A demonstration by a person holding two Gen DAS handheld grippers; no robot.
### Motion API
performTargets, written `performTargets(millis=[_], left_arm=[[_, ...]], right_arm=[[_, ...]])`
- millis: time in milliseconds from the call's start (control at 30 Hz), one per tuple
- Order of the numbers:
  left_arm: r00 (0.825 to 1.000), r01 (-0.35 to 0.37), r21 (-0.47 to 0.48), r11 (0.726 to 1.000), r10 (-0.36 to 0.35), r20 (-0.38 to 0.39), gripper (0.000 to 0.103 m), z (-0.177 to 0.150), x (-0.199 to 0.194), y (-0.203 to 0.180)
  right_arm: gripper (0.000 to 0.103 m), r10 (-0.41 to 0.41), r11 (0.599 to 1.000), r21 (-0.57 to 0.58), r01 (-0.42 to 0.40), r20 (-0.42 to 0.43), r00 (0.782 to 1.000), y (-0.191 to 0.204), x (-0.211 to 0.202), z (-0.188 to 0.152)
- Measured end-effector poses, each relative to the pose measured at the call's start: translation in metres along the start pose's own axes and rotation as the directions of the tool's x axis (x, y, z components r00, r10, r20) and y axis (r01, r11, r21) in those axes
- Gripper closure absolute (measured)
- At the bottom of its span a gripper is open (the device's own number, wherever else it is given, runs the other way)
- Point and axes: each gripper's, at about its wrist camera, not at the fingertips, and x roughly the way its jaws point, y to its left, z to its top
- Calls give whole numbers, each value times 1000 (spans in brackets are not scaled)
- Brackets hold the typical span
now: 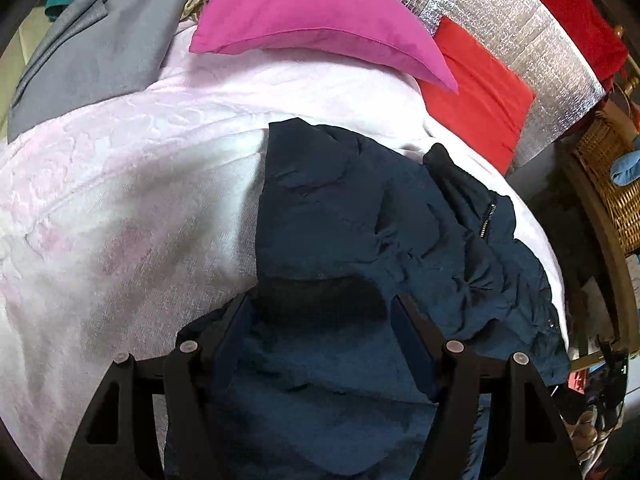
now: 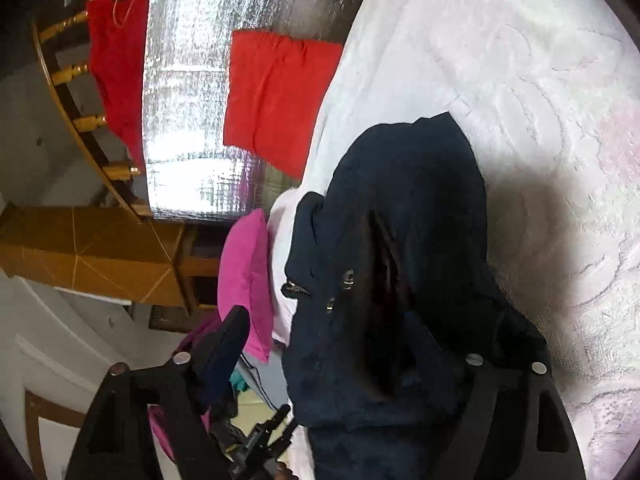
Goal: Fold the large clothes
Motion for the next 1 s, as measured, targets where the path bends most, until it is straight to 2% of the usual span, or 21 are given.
performTargets(millis=[67,133,200,233,267,300,333,433,533,567,633,667,733,800,833,900,933,1000], left_arm=[[1000,-1,3,1000,1,6,32,0,-1,0],[1000,-3,17,1000,3,9,32,-1,0,-1],[1000,-16,28,999,16,7,32,-1,2,-3],[1000,-19,32,999,19,10,32,-2,2,-3],[1000,-26,35,999,26,11,32,-2,3,-3],[1000,-28,35,999,28,9,32,-2,3,-3],[1000,-27,33,999,27,9,32,-2,3,-2],[1000,-23,20,1000,23,22,32,0,0,0],[999,-48,23,999,48,11,32,0,3,2],[998,-62,32,998,62,3,32,0,5,1],[996,-88,62,994,89,-15,32,-1,11,-1],[995,-98,72,993,100,-17,32,-2,12,-2],[995,-95,71,993,96,-16,32,-1,10,-2],[998,-69,56,996,69,-9,32,1,4,1],[999,-46,44,998,46,3,32,3,-1,3],[999,-4,23,1000,3,39,32,7,-13,8],[999,8,16,1000,-9,53,32,9,-17,9],[997,25,-6,1000,-25,71,32,11,-20,13]], right_arm=[[20,-1,1000,5,1,-16,1000,1,3,-1],[22,-66,998,-27,65,-27,997,7,13,-1],[44,-93,993,-74,89,-41,995,12,21,-6],[64,-128,988,-97,123,-46,991,15,25,-9],[79,-185,975,-135,179,-39,982,19,29,-12],[82,-246,953,-187,237,-24,969,25,33,-15],[85,-273,938,-223,266,-2,962,30,34,-20],[86,-265,899,-342,274,74,962,61,24,-30],[87,-307,835,-438,333,132,943,78,14,-41],[87,-344,818,-442,368,139,929,76,14,-41],[86,-461,783,-406,470,128,878,57,23,-37],[86,-478,787,-391,478,105,872,48,26,-33],[84,-479,818,-345,460,34,877,33,30,-25],[81,-446,850,-306,428,14,895,34,17,-19],[75,-435,854,-306,420,21,900,37,9,-17],[37,-420,842,-321,433,112,901,45,-18,-9],[11,-417,840,-311,445,154,896,46,-29,-5],[10,-400,847,-287,447,210,892,41,-45,1]])
